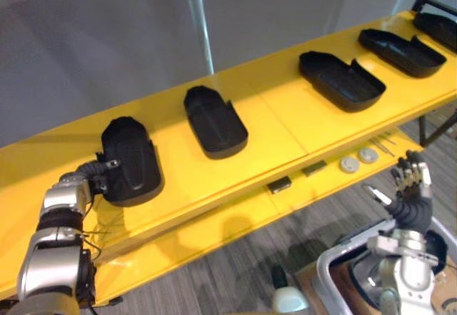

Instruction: Walk over and take plastic housings, then place them on the shelf

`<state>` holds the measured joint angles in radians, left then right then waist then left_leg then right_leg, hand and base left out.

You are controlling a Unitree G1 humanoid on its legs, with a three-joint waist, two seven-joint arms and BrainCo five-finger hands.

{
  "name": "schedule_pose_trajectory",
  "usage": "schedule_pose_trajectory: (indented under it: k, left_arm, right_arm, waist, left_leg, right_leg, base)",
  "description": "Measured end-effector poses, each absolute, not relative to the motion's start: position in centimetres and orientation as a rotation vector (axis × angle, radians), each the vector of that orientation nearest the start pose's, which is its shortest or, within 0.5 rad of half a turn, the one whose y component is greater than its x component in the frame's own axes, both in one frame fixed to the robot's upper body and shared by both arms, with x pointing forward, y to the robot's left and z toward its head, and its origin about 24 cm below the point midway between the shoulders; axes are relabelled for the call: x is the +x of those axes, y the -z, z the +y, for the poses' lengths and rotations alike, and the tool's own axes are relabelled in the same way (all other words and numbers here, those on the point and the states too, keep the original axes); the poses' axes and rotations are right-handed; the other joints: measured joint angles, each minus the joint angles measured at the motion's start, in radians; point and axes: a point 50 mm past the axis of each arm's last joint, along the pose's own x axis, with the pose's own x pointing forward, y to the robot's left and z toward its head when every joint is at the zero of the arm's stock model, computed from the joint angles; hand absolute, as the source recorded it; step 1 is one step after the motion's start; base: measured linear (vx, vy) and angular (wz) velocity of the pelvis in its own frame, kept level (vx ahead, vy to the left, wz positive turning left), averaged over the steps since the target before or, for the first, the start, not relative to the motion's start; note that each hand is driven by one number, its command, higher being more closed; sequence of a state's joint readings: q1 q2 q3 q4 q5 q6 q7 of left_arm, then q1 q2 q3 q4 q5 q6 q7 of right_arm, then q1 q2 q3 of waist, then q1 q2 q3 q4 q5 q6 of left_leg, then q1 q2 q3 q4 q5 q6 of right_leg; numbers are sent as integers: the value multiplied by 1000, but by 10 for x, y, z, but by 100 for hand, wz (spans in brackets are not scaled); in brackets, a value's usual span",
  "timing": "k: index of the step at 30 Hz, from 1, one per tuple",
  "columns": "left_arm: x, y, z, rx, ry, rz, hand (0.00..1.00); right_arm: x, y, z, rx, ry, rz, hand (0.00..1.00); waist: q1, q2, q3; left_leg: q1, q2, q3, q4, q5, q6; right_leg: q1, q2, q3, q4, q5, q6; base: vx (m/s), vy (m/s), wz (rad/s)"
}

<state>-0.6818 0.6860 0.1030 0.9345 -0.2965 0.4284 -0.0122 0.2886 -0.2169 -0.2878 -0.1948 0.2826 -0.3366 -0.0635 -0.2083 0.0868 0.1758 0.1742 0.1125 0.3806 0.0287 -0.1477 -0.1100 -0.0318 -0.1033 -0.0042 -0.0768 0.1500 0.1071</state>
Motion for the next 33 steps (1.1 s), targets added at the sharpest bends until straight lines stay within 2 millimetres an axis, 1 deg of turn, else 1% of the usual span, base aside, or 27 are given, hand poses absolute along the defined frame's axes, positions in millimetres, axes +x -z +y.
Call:
schedule_pose_trajectory:
  k: [1, 2, 4, 5, 7, 10, 15, 16, 17, 18, 19, 21, 22, 23, 24, 25, 26, 27, 28, 29, 30, 31, 32, 33]
  left_arm:
    - [327, -93, 359, 132, -479, 503, 0]
    - [329, -99, 360, 151, -498, 487, 0]
    - [338, -126, 363, 194, -552, 400, 0]
    - [339, -132, 365, 208, -568, 381, 0]
    - [343, -152, 369, 228, -632, 301, 0]
    - [343, -165, 372, 278, -708, 234, 0]
    - [341, -178, 377, 375, -809, 166, 0]
    - [337, -186, 382, 395, -864, 114, 0]
    - [337, -191, 383, 397, -885, 86, 0]
    - [337, -202, 382, 400, -918, 15, 0]
    - [337, -209, 381, 403, -930, -29, 0]
    - [335, -238, 369, 395, -971, -240, 0]
    - [333, -244, 367, 390, -984, -297, 0]
    - [324, -252, 362, 372, -1003, -417, 0]
    - [311, -256, 357, 322, -1028, -541, 0]
    - [302, -257, 355, 299, -1040, -607, 0]
    - [283, -255, 351, 262, -1069, -716, 0]
    - [269, -249, 347, 232, -1089, -774, 0]
    - [248, -237, 342, 182, -1118, -838, 0]
    - [236, -230, 340, 159, -1135, -863, 0]
    - [215, -212, 334, 153, -1185, -873, 0]
    - [197, -194, 329, 179, -1229, -853, 0]
    - [188, -185, 327, 192, -1248, -831, 0]
    - [177, -171, 325, 224, -1281, -788, 0]
  right_arm:
    - [178, -80, -265, -46, 362, -321, 0]
    - [177, -80, -265, -46, 361, -319, 0]
    - [177, -78, -262, -29, 345, -312, 0]
    - [177, -77, -261, -26, 338, -311, 0]
    - [177, -77, -259, -28, 319, -312, 0]
    - [177, -77, -255, -22, 299, -333, 0]
    - [178, -77, -251, 8, 274, -351, 0]
    - [178, -79, -248, 14, 265, -375, 0]
    - [177, -80, -248, 14, 266, -386, 0]
    - [178, -82, -247, 16, 264, -410, 0]
    - [178, -84, -246, 17, 263, -423, 0]
    - [181, -91, -242, 26, 263, -486, 0]
    - [183, -93, -240, 29, 259, -506, 0]
    - [188, -99, -236, 33, 252, -550, 0]
    - [193, -106, -233, 41, 244, -590, 0]
    - [195, -109, -232, 47, 241, -609, 0]
    - [198, -114, -230, 56, 235, -636, 0]
    - [199, -116, -229, 60, 232, -647, 0]
    - [200, -120, -227, 66, 223, -663, 0]
    - [200, -122, -226, 70, 217, -674, 0]
    - [202, -127, -223, 78, 206, -699, 0]
    - [205, -129, -221, 87, 201, -711, 0]
    - [206, -130, -219, 95, 195, -717, 0]
    - [209, -133, -215, 105, 179, -730, 0]
  waist:
    - [-1, 0, 5]
    - [-2, 0, 7]
    - [-8, 0, 7]
    - [-11, 0, 7]
    - [-20, 0, 8]
    - [-26, 1, 8]
    - [-22, 1, 8]
    - [-20, 0, 8]
    - [-16, 0, 8]
    - [-6, 0, 8]
    - [0, 0, 8]
    - [20, -1, 7]
    - [22, -1, 7]
    - [34, -1, 7]
    - [44, 0, 6]
    - [56, 0, 5]
    - [77, 0, 5]
    - [93, 1, 4]
    - [120, 1, -2]
    - [132, 1, -4]
    - [156, -3, -9]
    - [183, -13, -29]
    - [197, -18, -40]
    - [215, -24, -44]
  left_leg:
    - [1, 0, 9, 0, 0, 0]
    - [1, 0, 9, 1, 0, 0]
    - [1, 0, 9, 1, 0, 0]
    - [1, 0, 9, 2, 0, 0]
    - [1, -1, 10, 2, 0, 0]
    - [1, 0, 12, 2, 0, 0]
    - [0, 0, 9, 2, 0, 0]
    - [-1, 0, 7, 2, 0, 0]
    - [-1, 0, 5, 2, 0, 0]
    - [-2, 0, 0, 2, 0, 1]
    - [-3, 0, -2, 2, 0, 1]
    - [-15, -1, -33, 9, 1, 2]
    - [-18, -1, -44, 11, 1, 2]
    - [-19, -1, -56, 11, 3, 5]
    - [-18, -1, -74, 10, 6, 7]
    - [-18, -1, -79, 10, 6, 6]
    - [-19, -1, -100, 10, 10, 7]
    - [-19, -1, -119, 9, 12, 7]
    - [-19, 0, -146, 7, 18, 7]
    - [-19, 0, -160, 5, 22, 8]
    - [-19, 0, -190, 0, 29, 9]
    - [-28, -2, -220, -6, 38, 9]
    - [-35, -3, -237, -5, 42, 9]
    - [-36, -4, -262, -7, 49, 9]
  right_leg:
    - [-4, 0, 7, 1, 1, -1]
    - [-4, 0, 8, 1, 1, -1]
    - [-4, 0, 8, 2, 1, -1]
    - [-4, 0, 8, 2, 1, -1]
    - [-4, 0, 9, 2, 1, -1]
    - [-5, 1, 9, 2, 1, -1]
    - [-4, 0, 7, 2, 1, -1]
    - [-3, -1, 5, 2, 1, -1]
    - [-1, -2, 3, 2, 1, -1]
    - [0, -6, 0, 2, 1, -1]
    - [1, -7, -2, 2, 1, -1]
    - [13, -15, -34, -2, 0, -2]
    - [17, -17, -47, -2, -1, -2]
    - [25, -15, -62, -2, -1, -2]
    - [37, -16, -84, -2, -1, -3]
    - [39, -16, -90, -2, -1, -3]
    - [50, -18, -113, -2, -1, -3]
    - [63, -18, -136, -2, -1, -3]
    - [77, -20, -166, -3, -2, -4]
    - [85, -21, -181, -3, -3, -5]
    - [103, -24, -215, -3, -3, -6]
    - [110, -26, -246, -4, -8, -13]
    - [113, -28, -262, -4, -9, -14]
    - [127, -30, -284, -4, -10, -16]
  base:
    - [-30, -15, -14]
    - [-30, -16, -10]
    - [-32, -22, 0]
    - [-35, -25, 0]
    - [0, 0, 0]
    - [-12, -8, -1]
    - [-22, -13, 0]
    - [-28, -19, 4]
    - [-32, -18, 6]
    - [-21, -5, 7]
    - [-27, -10, 16]
    - [-25, -21, 34]
    - [-24, -34, 40]
    - [-22, -43, 40]
    - [-26, -45, 35]
    - [-21, -32, 38]
    - [-25, -18, 39]
    - [-26, -15, 60]
    - [-25, -16, 57]
    - [-19, -13, 70]
    - [-27, -16, 73]
    - [-30, -15, 76]
    - [-29, -19, 68]
    - [-36, -23, 69]
